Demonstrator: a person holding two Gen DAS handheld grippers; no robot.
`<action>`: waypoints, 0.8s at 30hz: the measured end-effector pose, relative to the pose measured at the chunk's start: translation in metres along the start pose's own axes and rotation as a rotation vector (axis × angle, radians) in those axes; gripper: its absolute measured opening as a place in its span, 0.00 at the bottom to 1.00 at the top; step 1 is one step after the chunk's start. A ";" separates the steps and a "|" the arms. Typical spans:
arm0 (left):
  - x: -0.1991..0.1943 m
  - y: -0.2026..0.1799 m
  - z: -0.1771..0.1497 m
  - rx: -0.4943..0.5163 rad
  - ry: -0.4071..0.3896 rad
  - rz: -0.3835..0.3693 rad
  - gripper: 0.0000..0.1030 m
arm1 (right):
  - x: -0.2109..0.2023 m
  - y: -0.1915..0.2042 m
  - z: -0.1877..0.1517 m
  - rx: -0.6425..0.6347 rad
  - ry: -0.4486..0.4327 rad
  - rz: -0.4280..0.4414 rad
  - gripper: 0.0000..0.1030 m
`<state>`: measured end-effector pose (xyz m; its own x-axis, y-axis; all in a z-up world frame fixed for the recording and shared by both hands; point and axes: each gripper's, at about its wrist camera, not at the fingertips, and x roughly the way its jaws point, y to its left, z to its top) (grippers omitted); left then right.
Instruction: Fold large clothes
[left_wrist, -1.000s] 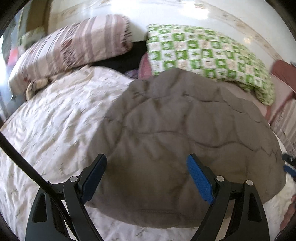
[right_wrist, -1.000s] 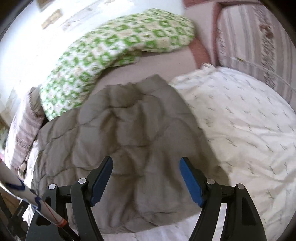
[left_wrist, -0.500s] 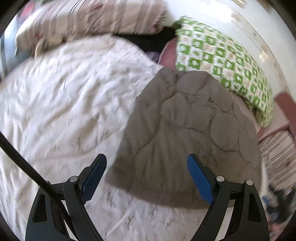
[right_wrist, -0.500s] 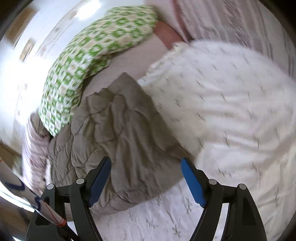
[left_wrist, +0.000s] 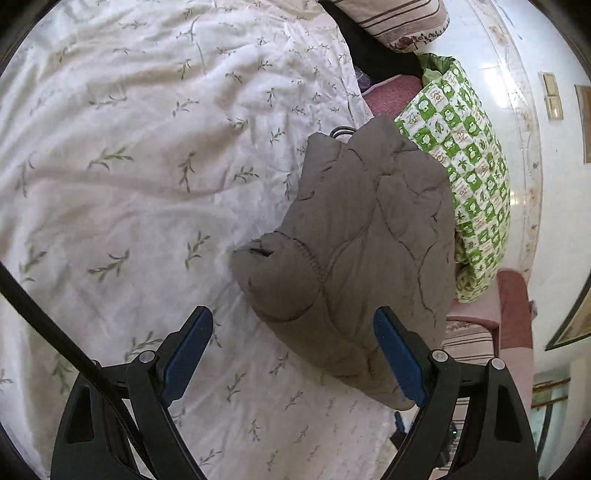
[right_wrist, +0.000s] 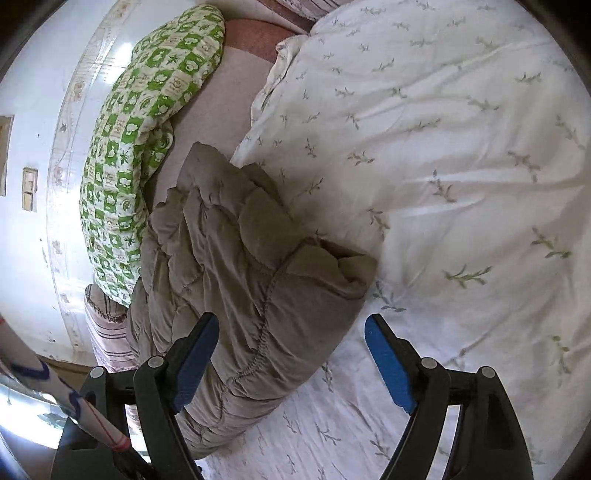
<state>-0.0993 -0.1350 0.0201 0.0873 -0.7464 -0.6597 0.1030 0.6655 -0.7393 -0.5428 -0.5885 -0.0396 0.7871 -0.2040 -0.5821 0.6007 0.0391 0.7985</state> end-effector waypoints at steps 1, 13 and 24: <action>0.003 0.001 0.001 -0.009 0.005 -0.009 0.85 | 0.003 -0.001 0.000 0.004 0.000 0.004 0.83; 0.036 0.003 0.006 -0.043 -0.034 -0.062 0.85 | 0.027 -0.003 0.000 0.030 0.009 0.049 0.85; 0.038 -0.031 0.004 0.177 -0.160 0.066 0.56 | 0.029 0.030 -0.003 -0.178 -0.039 -0.055 0.39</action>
<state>-0.0947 -0.1846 0.0185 0.2542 -0.7016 -0.6657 0.2623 0.7125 -0.6508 -0.5017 -0.5906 -0.0329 0.7484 -0.2486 -0.6149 0.6607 0.1991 0.7238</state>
